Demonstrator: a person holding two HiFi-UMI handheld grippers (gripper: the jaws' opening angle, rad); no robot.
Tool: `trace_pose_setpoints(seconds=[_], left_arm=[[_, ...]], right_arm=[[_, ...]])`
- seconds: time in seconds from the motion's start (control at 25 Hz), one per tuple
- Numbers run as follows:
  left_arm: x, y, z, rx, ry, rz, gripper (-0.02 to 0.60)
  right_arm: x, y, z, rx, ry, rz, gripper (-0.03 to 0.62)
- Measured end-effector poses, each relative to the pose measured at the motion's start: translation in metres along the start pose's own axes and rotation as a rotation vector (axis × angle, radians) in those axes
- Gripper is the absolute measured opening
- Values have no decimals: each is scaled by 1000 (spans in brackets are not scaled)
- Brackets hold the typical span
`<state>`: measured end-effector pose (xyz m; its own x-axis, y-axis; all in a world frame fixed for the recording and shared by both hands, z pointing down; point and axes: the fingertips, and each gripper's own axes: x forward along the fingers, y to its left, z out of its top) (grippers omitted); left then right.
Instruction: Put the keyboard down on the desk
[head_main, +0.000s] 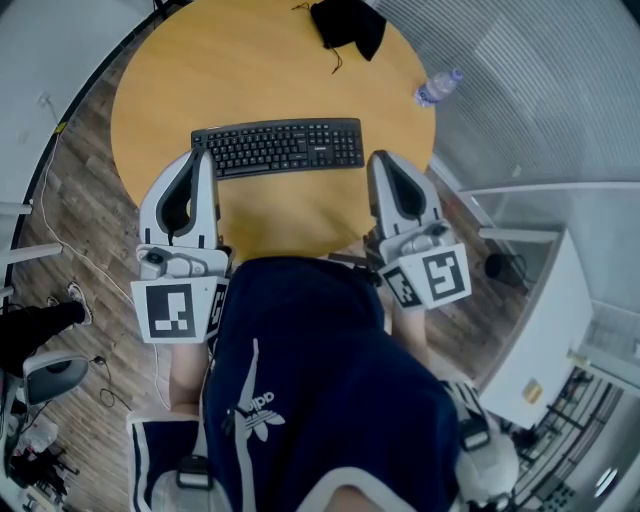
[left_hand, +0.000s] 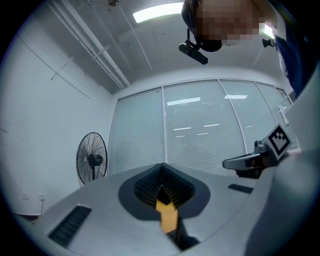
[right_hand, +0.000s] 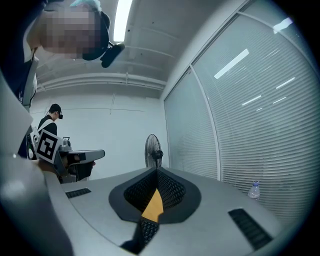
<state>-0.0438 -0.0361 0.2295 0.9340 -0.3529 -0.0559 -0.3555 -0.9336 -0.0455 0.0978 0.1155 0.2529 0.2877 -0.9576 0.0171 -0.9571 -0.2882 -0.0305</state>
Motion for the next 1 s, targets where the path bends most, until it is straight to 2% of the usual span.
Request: trace_pose_setpoints(seconds=[0.2, 0.4, 1.0], left_arm=[[1, -4, -2, 28, 17, -12, 3], [2, -11, -1, 21, 9, -43, 3], [3, -5, -2, 5, 22, -26, 3]], right_arm=[[-3, 0, 0, -3, 8, -8, 5], [-3, 1, -2, -15, 14, -8, 3], [1, 6, -4, -34, 26, 19, 3]])
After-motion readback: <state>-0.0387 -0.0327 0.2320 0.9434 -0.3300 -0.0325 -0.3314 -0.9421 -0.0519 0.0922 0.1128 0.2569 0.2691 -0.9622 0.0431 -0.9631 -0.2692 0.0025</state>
